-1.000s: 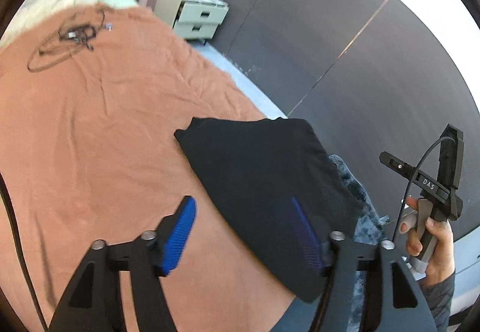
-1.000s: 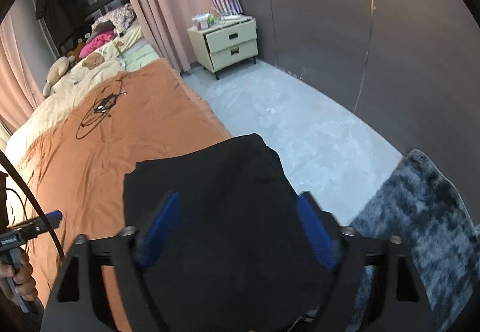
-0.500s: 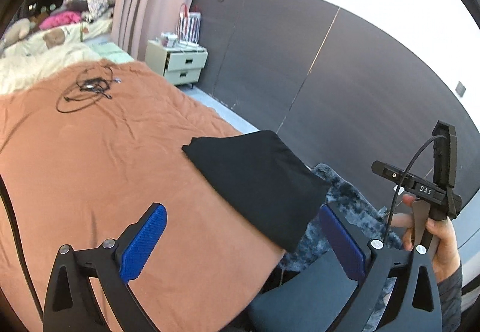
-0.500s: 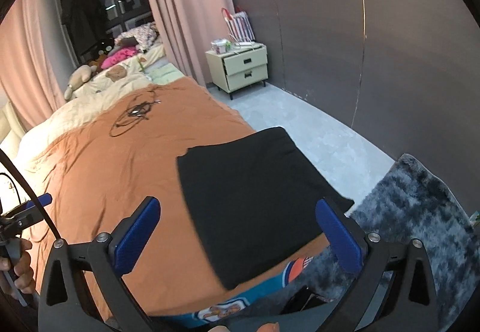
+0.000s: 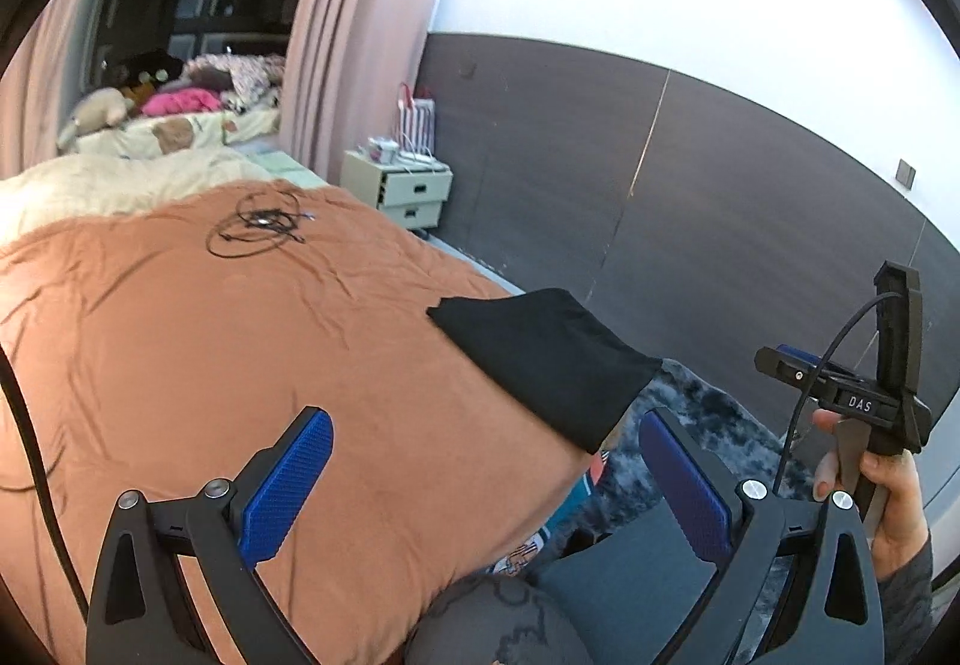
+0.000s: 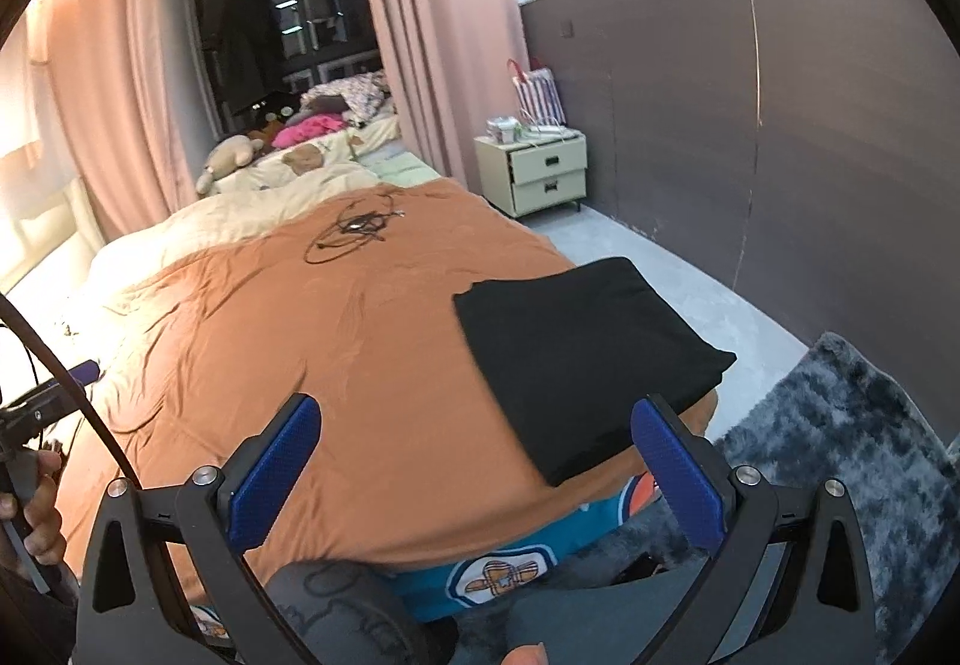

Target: Fold small clothes

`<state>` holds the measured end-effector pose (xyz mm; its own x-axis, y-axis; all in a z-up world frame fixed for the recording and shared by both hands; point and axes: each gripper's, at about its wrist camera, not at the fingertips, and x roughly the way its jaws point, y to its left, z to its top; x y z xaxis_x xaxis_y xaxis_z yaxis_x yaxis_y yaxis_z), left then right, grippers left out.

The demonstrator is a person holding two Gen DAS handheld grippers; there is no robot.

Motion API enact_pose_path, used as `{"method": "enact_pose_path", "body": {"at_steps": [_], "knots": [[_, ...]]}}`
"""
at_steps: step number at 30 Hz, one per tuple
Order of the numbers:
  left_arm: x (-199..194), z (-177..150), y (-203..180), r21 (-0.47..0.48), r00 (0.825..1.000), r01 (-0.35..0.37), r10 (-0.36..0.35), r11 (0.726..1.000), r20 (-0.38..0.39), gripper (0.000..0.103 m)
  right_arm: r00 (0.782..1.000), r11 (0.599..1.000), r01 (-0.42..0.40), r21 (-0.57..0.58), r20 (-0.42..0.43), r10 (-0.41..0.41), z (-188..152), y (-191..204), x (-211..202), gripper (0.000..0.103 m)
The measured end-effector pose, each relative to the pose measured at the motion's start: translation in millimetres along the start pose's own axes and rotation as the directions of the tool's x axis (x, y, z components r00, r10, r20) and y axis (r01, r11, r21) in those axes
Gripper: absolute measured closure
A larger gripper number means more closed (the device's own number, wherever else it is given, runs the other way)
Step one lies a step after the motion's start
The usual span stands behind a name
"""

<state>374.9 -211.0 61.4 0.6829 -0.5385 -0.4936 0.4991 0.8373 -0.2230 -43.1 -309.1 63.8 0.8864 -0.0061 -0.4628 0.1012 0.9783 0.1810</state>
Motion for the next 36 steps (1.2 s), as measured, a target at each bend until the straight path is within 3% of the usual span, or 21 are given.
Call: {"method": "enact_pose_path", "body": {"at_steps": [14,27,36], "knots": [[-119.0,-87.3,-20.8,0.003,0.988,-0.068,0.067,0.998,0.139,0.001,0.994,0.998,-0.013,-0.054,0.105,0.018,-104.3,-0.6,-73.3,0.0],[-171.1,-158.0,-42.2,-0.029,0.976,-0.126,0.129,0.992,0.176,0.0,0.991,0.994,-0.016,-0.105,0.131,0.03,-160.0,-11.4,-106.7,0.0],[-187.5,-184.7,-44.5,-0.058,0.967,-0.163,0.171,0.985,0.19,0.0,0.986,0.99,-0.027,-0.135,0.157,0.048,-184.3,0.5,-125.3,0.0]]}}
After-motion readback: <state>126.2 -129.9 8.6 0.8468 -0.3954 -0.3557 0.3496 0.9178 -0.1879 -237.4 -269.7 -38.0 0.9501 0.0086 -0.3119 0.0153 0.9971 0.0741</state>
